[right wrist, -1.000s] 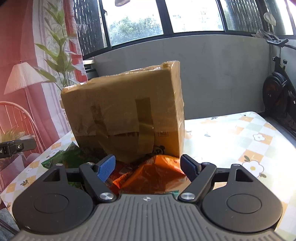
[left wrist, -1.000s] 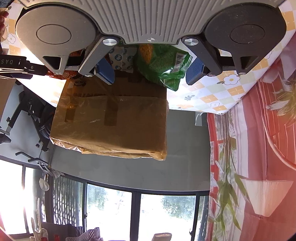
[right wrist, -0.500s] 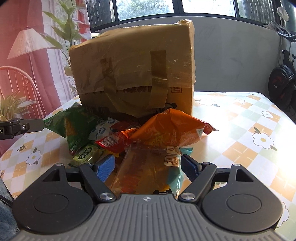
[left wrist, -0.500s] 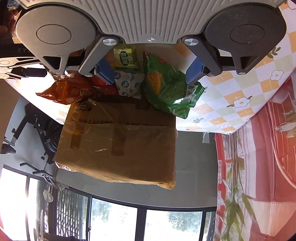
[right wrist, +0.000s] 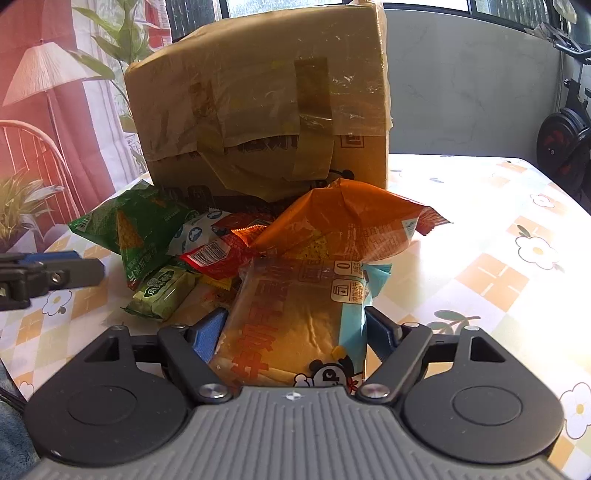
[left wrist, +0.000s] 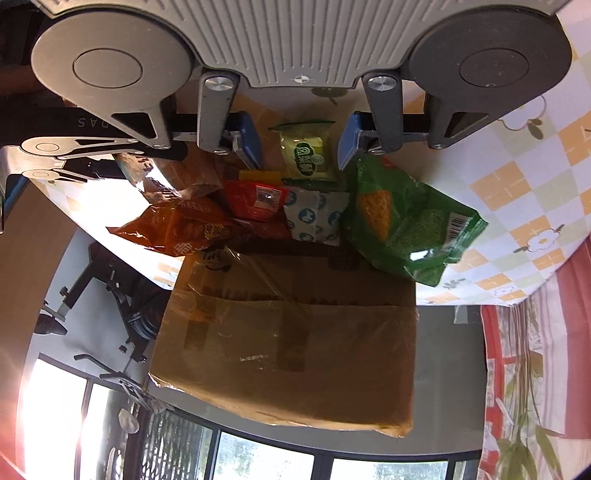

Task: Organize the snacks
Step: 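Grasp the small green cake pack with the left tool while the right grasps the large bread pack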

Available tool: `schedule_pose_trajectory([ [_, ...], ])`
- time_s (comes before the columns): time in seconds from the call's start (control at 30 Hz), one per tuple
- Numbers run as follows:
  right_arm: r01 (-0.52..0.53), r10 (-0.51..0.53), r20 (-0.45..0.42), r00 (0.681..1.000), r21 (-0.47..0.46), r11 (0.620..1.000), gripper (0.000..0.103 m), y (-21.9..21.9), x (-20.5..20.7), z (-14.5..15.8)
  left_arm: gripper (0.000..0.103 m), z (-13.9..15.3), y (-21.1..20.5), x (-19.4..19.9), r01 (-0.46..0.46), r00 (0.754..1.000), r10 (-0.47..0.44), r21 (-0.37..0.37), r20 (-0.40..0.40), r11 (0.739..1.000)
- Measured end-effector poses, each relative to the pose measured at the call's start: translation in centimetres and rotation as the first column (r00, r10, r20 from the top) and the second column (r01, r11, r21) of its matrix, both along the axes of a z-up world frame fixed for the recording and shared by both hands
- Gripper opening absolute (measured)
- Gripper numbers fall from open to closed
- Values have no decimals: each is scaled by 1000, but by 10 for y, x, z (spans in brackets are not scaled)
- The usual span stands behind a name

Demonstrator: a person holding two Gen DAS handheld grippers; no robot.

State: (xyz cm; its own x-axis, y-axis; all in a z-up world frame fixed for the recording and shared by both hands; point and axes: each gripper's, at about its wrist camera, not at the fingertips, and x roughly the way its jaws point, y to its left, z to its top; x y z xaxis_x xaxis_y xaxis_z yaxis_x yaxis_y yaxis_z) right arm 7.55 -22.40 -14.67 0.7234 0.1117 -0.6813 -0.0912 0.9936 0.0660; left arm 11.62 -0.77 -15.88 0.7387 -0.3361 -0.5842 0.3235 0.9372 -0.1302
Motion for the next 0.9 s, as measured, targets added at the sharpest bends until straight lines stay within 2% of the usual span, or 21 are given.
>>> schedule_pose_trajectory([
  [0.37, -12, 12, 11, 1000, 25, 1000, 78, -4, -2, 1, 45, -23, -18, 43, -19, 995, 24, 46, -93, 999],
  [0.57, -13, 13, 17, 1000, 29, 1000, 78, -4, -3, 0, 45, -38, -35, 54, -32, 993, 47, 134, -109, 990],
  [0.77, -14, 14, 21, 1000, 27, 1000, 78, -4, -3, 0, 39, -41, -36, 50, -22, 996, 35, 158, -79, 987],
  [0.9, -16, 15, 22, 1000, 26, 1000, 78, -4, -3, 0, 38, -40, -28, 39, -26, 997, 35, 126, -69, 992],
])
